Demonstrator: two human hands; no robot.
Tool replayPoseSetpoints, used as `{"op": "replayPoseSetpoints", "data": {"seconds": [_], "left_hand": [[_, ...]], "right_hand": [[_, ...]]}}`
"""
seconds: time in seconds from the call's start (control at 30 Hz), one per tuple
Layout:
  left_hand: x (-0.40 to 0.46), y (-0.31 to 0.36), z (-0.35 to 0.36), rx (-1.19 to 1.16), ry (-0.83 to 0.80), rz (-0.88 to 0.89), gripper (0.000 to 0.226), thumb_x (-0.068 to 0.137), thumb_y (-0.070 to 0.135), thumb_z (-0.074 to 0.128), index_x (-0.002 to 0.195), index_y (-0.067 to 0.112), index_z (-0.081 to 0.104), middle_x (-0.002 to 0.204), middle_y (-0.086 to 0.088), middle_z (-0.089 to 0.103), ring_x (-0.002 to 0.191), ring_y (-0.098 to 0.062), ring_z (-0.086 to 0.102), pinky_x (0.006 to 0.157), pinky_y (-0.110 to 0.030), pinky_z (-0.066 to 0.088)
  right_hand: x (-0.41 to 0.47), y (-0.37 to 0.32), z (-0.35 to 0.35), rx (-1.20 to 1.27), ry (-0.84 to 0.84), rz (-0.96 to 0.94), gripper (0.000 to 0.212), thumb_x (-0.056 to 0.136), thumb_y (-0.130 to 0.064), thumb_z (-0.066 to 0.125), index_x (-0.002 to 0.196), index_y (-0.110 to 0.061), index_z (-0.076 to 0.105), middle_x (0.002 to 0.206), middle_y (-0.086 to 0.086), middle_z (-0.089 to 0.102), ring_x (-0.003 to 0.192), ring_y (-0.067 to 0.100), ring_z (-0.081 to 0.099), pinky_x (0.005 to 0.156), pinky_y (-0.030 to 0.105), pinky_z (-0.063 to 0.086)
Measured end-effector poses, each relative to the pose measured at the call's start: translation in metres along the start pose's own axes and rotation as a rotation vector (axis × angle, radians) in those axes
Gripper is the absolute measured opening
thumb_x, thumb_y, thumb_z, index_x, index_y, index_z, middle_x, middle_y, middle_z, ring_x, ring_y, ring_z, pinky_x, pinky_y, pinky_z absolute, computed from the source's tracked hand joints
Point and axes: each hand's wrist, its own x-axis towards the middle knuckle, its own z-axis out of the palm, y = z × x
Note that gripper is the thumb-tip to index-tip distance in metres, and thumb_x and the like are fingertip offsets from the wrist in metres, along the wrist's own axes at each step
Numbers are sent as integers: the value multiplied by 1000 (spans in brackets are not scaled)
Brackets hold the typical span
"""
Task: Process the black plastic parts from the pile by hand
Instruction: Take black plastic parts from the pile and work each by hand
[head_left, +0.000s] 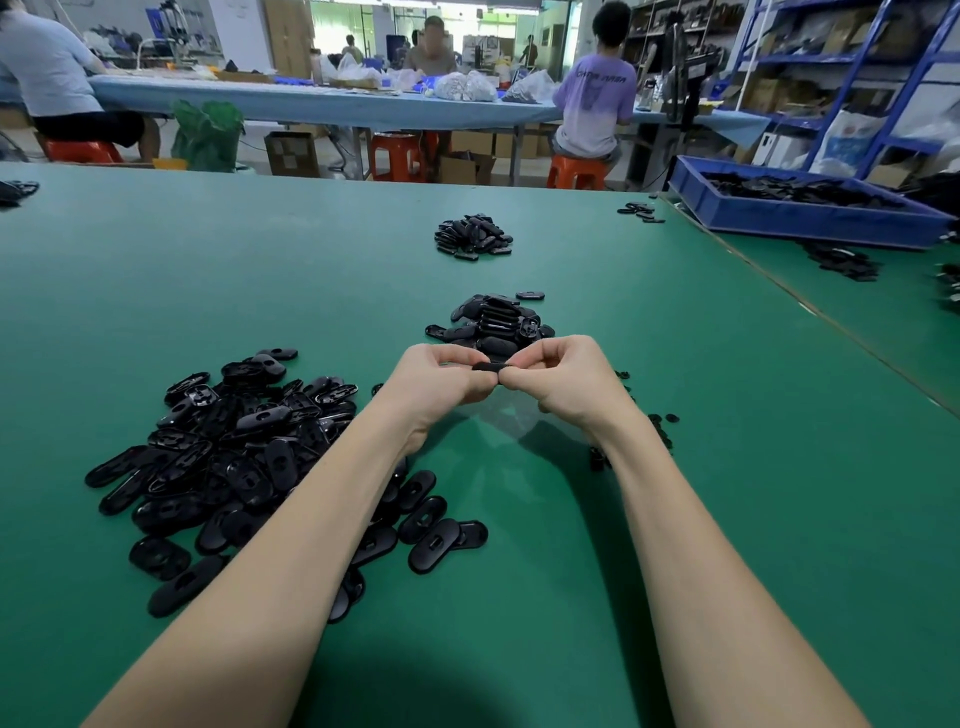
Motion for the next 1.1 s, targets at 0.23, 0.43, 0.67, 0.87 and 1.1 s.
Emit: {"op": "replayPoseSetpoints", "data": {"seconds": [0.23, 0.43, 0.67, 0.87, 1.1], "left_hand": [[1, 4, -3, -89, 7, 4, 14, 85, 0, 73, 90, 12, 71, 82, -10, 72, 74, -18, 69, 86, -26, 59], [10, 4, -14, -81, 118, 23, 8, 90, 6, 70, 97, 9, 70, 77, -5, 69, 78, -20, 66, 89, -29, 59], [13, 4, -21, -61, 98, 13, 4, 91, 8, 69, 90, 12, 69, 88, -8, 70, 80, -20, 67, 90, -31, 59], [13, 9, -25, -50, 38, 27, 9, 98, 14, 62, 102, 8, 68, 98, -7, 73, 77, -16, 66, 70, -18, 58], [11, 16, -38, 184, 9, 116, 28, 103, 25, 48, 95, 17, 73, 104, 1, 76, 90, -15, 70, 85, -29, 54]], "right_hand": [[3, 1, -4, -238, 44, -244, 14, 79, -24, 81, 87, -33, 73, 69, -14, 69, 54, -3, 54, 55, 16, 42], [18, 3, -4, -486, 230, -194, 12, 79, -43, 77, 91, -41, 73, 82, -21, 71, 81, 4, 62, 64, 25, 40], [38, 4, 7, -620, 233, -146, 23, 81, -39, 75, 104, -38, 73, 100, -16, 72, 99, 17, 65, 74, 28, 42], [27, 5, 0, -529, 226, -173, 10, 84, -35, 71, 93, -38, 71, 85, -17, 70, 84, 13, 61, 62, 26, 38], [3, -12, 19, -496, -167, -183, 2, 83, -35, 75, 82, -34, 76, 82, -16, 73, 81, 2, 67, 84, 30, 57]]}}
